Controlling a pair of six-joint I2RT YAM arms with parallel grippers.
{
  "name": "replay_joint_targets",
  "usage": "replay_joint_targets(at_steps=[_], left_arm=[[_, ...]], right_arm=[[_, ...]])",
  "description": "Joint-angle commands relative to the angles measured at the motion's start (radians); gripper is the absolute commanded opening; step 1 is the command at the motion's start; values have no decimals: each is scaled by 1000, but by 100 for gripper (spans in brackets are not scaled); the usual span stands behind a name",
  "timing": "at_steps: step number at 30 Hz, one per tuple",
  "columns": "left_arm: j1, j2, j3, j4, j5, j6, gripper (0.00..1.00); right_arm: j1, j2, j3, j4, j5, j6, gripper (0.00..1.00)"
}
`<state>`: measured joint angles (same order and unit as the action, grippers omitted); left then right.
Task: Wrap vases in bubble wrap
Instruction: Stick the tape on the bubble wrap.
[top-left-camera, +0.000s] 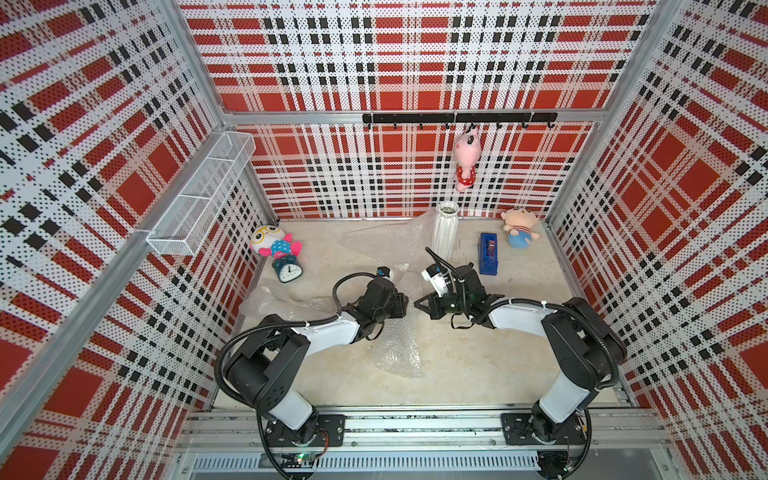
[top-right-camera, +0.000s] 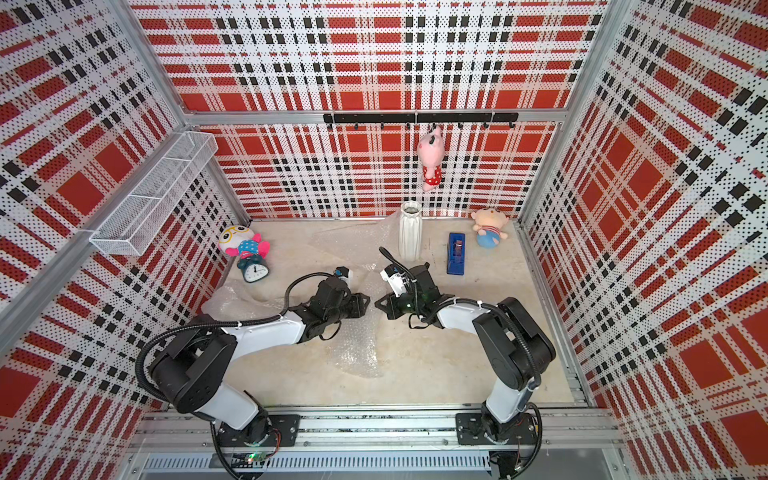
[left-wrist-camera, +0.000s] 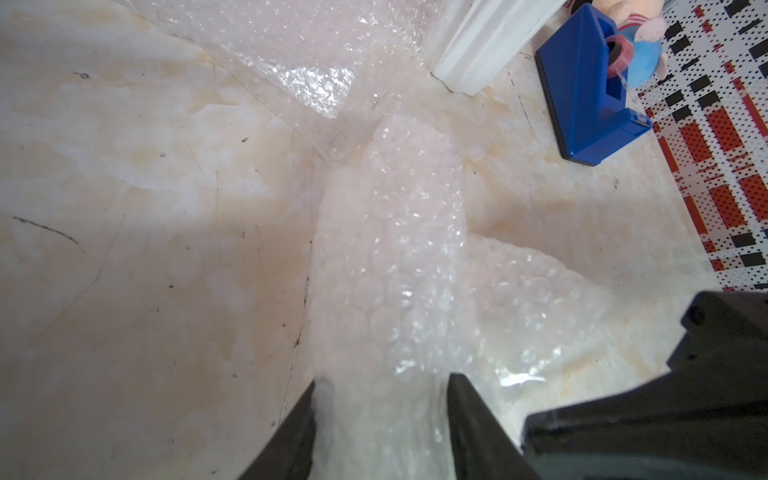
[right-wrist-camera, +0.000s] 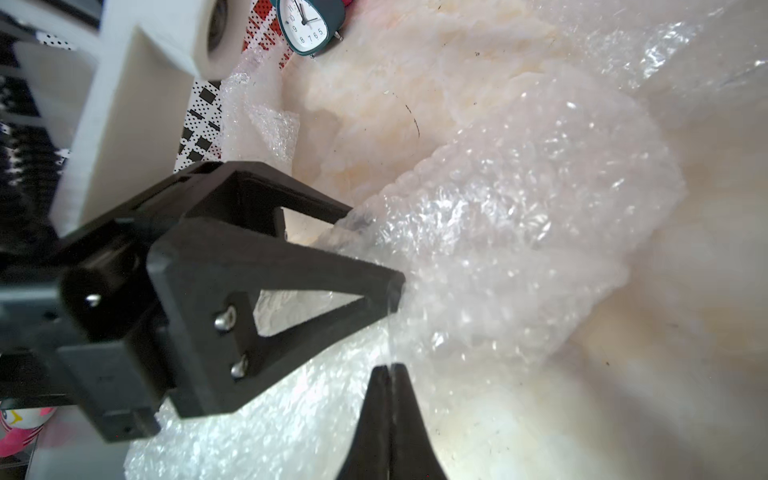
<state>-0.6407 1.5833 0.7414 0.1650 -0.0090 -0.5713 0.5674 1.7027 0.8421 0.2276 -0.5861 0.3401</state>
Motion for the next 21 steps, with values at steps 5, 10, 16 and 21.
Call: replay_joint_targets(at_steps=[5, 10, 16, 21], left_arm=[[-15, 12, -23, -76, 13, 11, 48], [-15, 13, -23, -76, 14, 14, 47], [-13, 7, -23, -82, 12, 14, 47], [-14, 6, -22, -87, 10, 17, 47]], right_arm=[[6, -8, 7, -11, 17, -27, 0], [5, 26, 27, -24, 12, -40, 0], [6, 38, 65, -83, 41, -82, 0], [5, 24, 109, -173, 48, -143, 0]])
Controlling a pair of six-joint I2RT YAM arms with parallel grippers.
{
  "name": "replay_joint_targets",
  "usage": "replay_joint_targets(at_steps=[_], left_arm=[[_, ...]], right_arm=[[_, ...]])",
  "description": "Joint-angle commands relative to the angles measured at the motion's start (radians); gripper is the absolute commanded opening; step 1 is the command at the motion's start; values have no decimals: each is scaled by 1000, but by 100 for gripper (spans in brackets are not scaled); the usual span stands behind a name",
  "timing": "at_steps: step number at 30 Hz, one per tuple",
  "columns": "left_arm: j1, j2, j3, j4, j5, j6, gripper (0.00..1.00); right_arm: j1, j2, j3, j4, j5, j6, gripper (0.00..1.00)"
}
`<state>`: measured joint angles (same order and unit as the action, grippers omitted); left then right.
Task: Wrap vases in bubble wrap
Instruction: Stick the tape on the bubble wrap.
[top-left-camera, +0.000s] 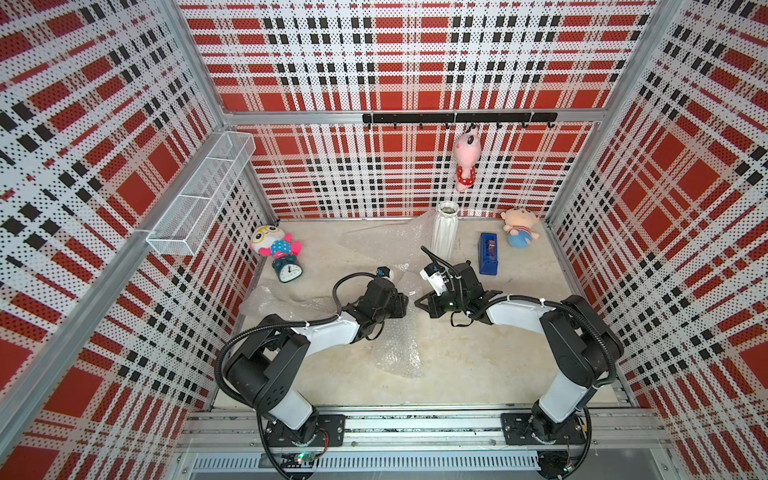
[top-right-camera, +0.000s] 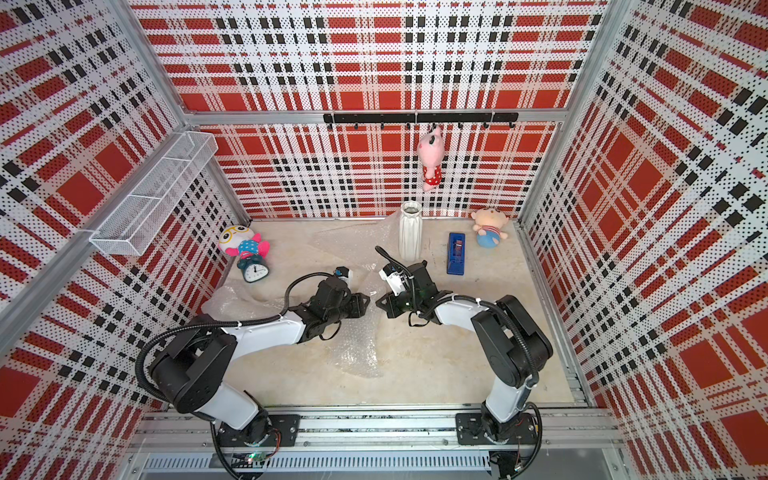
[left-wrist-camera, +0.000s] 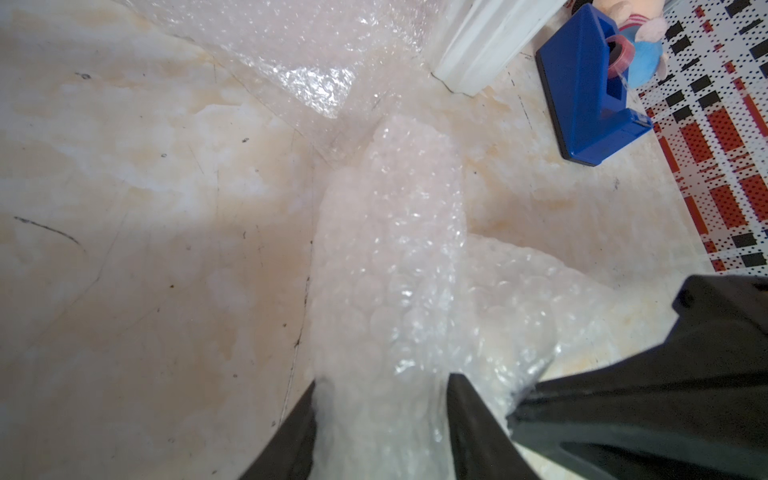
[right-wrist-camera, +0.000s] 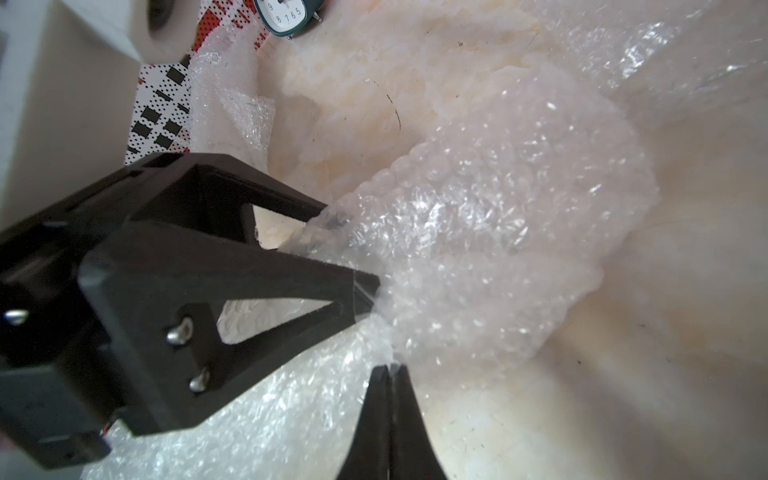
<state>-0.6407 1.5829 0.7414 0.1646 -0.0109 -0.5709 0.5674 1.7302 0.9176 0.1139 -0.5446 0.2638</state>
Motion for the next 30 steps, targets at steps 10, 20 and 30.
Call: replay_joint_targets(at_steps=[10, 20, 30], left_arm=[[-13, 5, -19, -86, 16, 14, 47], [-14, 7, -20, -83, 16, 14, 47], [-14, 4, -20, -83, 21, 12, 47]], right_arm=[[3, 58, 130, -172, 75, -159, 0], [6, 104, 181, -169, 103, -168, 0], [15, 105, 179, -109, 110, -100, 14]])
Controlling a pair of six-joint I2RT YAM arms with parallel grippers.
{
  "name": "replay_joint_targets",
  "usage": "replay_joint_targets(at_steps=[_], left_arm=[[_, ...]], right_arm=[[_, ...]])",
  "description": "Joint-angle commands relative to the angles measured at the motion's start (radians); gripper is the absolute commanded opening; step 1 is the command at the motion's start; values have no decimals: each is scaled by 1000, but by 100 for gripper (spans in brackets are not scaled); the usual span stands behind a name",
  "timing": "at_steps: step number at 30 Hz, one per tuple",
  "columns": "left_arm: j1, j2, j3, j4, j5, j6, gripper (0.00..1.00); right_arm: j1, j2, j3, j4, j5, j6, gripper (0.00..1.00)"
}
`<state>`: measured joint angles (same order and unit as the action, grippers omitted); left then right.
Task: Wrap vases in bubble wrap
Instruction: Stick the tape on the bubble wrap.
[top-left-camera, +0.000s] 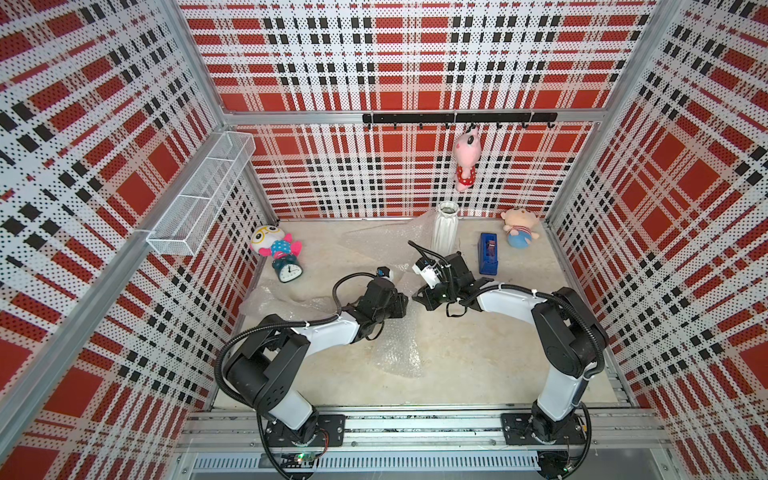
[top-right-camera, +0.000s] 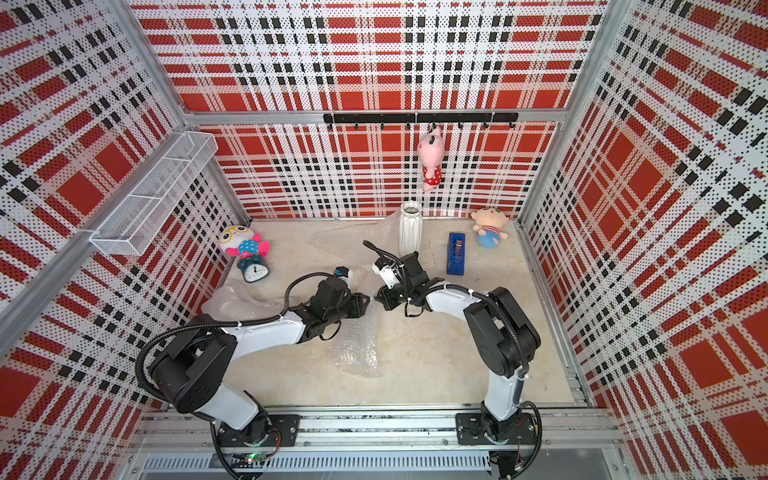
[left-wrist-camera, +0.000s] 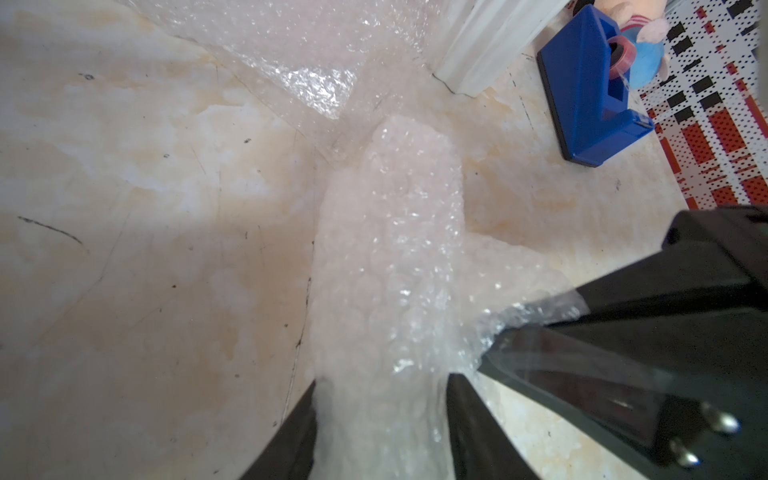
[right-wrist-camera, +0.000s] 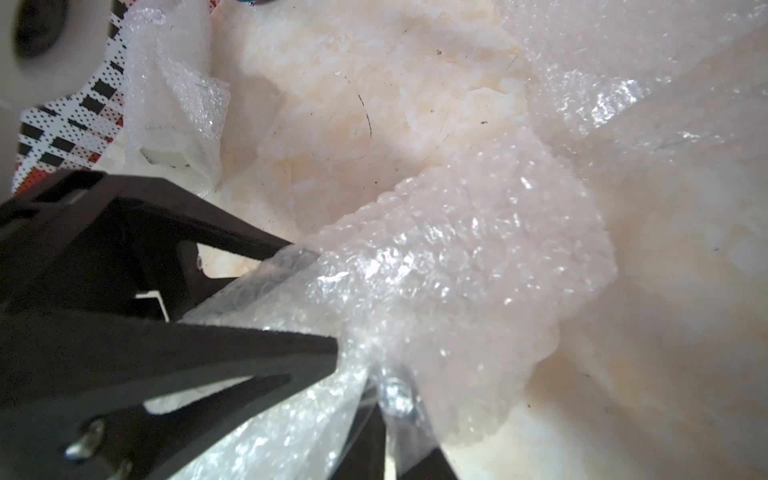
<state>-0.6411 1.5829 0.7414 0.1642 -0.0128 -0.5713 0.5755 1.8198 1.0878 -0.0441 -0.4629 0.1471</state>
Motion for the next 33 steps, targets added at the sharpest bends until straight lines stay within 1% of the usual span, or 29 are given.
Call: replay_joint_targets(at_steps=[1, 5, 10, 15, 21, 23, 33], left_arm=[[-14, 5, -21, -83, 23, 11, 47], [-15, 1, -24, -80, 23, 11, 47], [-15, -1, -27, -75, 24, 10, 47], [-15, -2, -28, -75, 24, 11, 47], [-16, 0, -27, -75, 23, 11, 47], [-15, 0, -29, -75, 23, 11, 47], [-16, 1, -34, -74, 22, 10, 47]], right_arm=[[7, 14, 5, 60, 32, 29, 16], [7, 9, -8, 113, 25, 87, 24], [11, 25, -7, 149, 44, 126, 29], [25, 40, 10, 156, 70, 127, 35], [50, 50, 29, 150, 159, 112, 43], [55, 52, 40, 142, 180, 109, 43], [63, 25, 133, 81, 198, 129, 54]])
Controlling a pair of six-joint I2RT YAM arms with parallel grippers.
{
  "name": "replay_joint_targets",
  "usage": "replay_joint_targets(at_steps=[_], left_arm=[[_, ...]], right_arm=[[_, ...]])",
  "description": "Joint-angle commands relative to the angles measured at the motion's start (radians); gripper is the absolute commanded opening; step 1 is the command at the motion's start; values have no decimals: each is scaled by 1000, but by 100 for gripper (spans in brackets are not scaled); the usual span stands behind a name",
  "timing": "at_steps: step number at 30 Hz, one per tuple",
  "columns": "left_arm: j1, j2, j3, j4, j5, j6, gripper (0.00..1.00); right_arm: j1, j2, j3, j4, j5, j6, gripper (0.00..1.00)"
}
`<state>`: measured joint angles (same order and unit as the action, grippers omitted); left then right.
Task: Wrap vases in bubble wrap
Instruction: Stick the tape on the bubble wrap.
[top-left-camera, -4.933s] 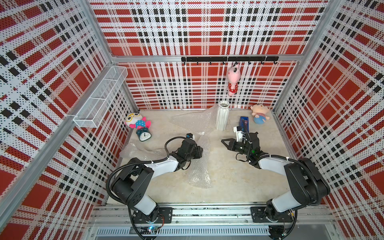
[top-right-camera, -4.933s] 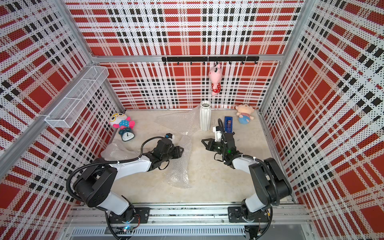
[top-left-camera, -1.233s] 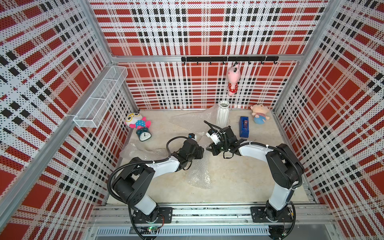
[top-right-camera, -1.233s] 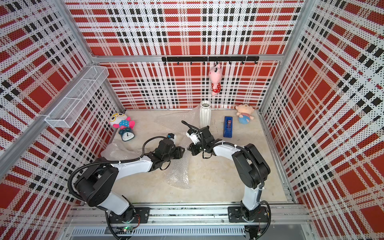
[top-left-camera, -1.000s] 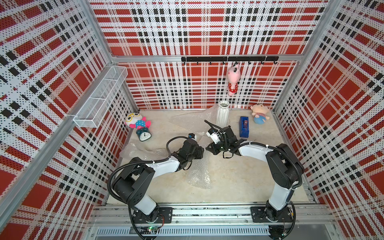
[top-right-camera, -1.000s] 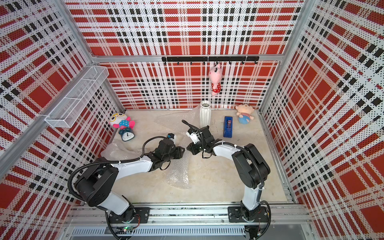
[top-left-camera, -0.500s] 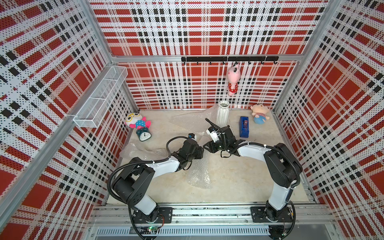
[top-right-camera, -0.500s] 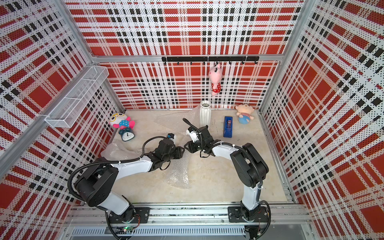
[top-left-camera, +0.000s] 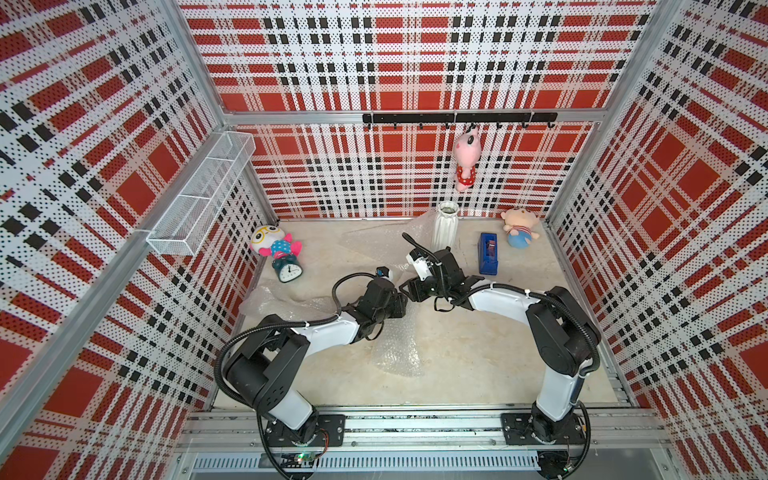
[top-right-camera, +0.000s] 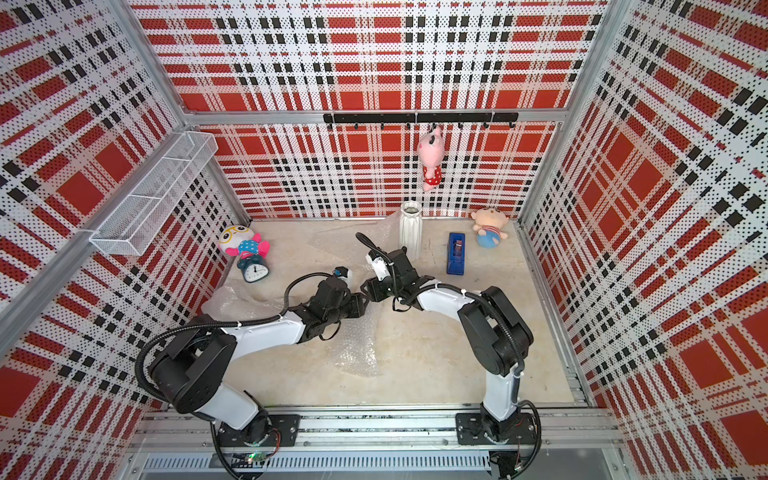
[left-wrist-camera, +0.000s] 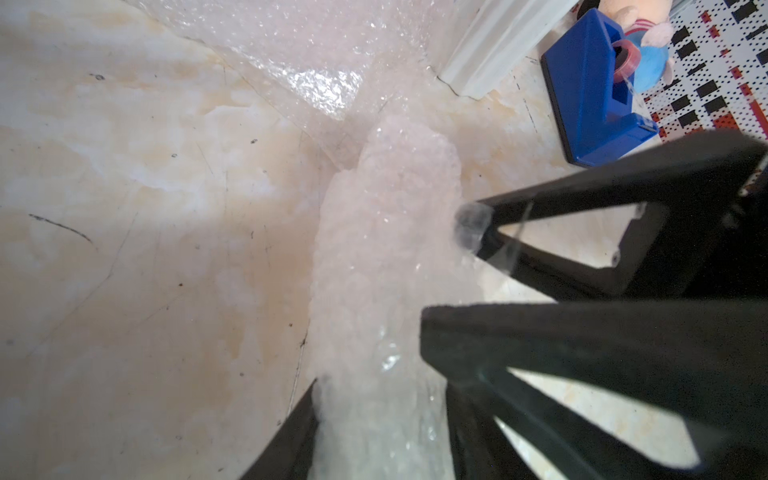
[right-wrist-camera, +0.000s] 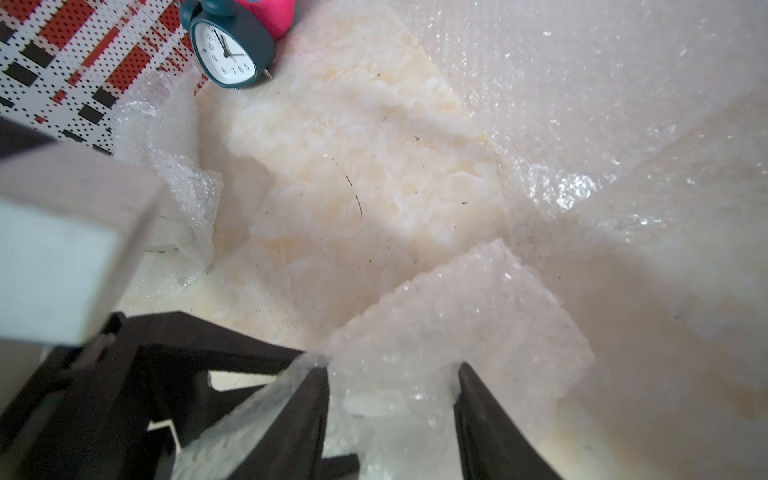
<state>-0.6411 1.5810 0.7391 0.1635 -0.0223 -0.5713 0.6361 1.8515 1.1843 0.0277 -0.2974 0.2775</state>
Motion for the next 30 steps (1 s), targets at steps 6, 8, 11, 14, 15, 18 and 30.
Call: replay_joint_targets(at_steps=[6, 8, 11, 14, 15, 18, 30], left_arm=[[-15, 3, -32, -78, 27, 11, 47], [-14, 1, -33, -79, 25, 14, 47], [-11, -1, -35, -81, 26, 16, 47], [-11, -4, -37, -78, 27, 16, 47], [-8, 0, -37, -78, 29, 16, 47], [-9, 3, -32, -76, 32, 16, 47], [-10, 5, -26, -76, 37, 14, 47]], right_arm=[[-12, -74, 13, -13, 93, 7, 64], [-18, -120, -21, -9, 114, 9, 67], [-29, -200, -86, 2, 152, 15, 70], [-48, -266, -169, 38, 175, 34, 74], [-52, -277, -189, 45, 179, 38, 74], [-51, -266, -227, 67, 167, 46, 76], [-23, -142, -218, 116, 139, 59, 84]])
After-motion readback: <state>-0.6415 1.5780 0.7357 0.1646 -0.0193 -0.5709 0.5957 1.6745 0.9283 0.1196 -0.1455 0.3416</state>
